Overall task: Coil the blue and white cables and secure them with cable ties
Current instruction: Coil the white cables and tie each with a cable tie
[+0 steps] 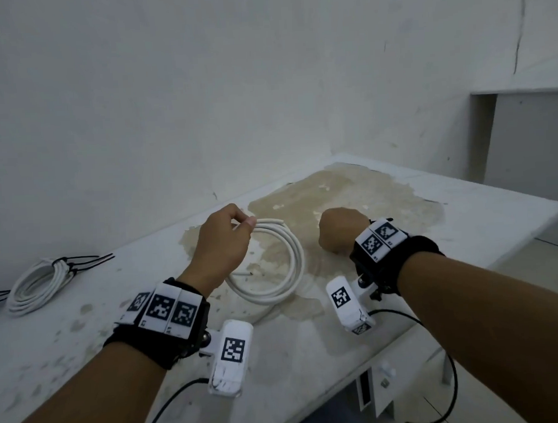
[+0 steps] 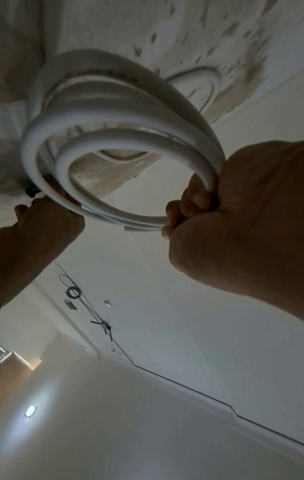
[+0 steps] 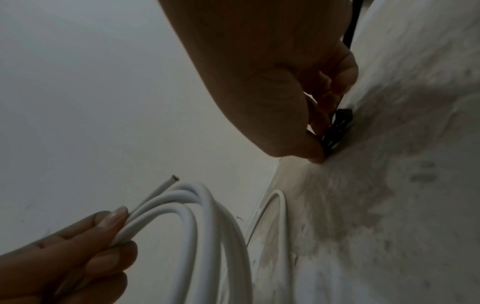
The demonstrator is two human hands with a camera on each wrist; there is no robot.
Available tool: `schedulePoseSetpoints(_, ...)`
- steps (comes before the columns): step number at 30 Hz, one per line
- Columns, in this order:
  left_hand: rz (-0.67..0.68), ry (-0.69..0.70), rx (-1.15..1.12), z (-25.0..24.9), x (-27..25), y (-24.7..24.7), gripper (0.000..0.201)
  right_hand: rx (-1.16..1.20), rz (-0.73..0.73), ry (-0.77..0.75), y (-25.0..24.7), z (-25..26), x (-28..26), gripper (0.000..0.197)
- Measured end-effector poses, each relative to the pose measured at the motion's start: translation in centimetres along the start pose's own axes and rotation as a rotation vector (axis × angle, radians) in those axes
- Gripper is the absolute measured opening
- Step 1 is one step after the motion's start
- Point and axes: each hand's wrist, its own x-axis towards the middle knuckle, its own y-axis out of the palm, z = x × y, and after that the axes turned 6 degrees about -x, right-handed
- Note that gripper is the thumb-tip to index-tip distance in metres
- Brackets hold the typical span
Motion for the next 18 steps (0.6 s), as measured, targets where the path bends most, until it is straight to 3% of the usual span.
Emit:
schedulePoseSetpoints(5,-0.027,0.013,-0.018,0.2,0.5,-0.9,0.017,0.137,-0.165,0.016,-1.0,1.1,1.5,0.025)
schedulePoseSetpoints(9,-0.052,0.015,-0.032,0.6,1.1,-1.6,0.019,0.416,-0.325,-0.072,-2.3,3.2,2.9,0.006)
schedulePoseSetpoints(12,-0.076,0.015,-0.048,1.1,1.4,-2.4,0.020,0.727,-0.326,-0.126,-2.9,5.1,3.7,0.010)
schedulePoseSetpoints(18,-0.125,0.013,-0.053,4.1,2.1,-5.4,0.018,1.056,-0.262,-0.272,-4.5,10.8,3.8,0.013)
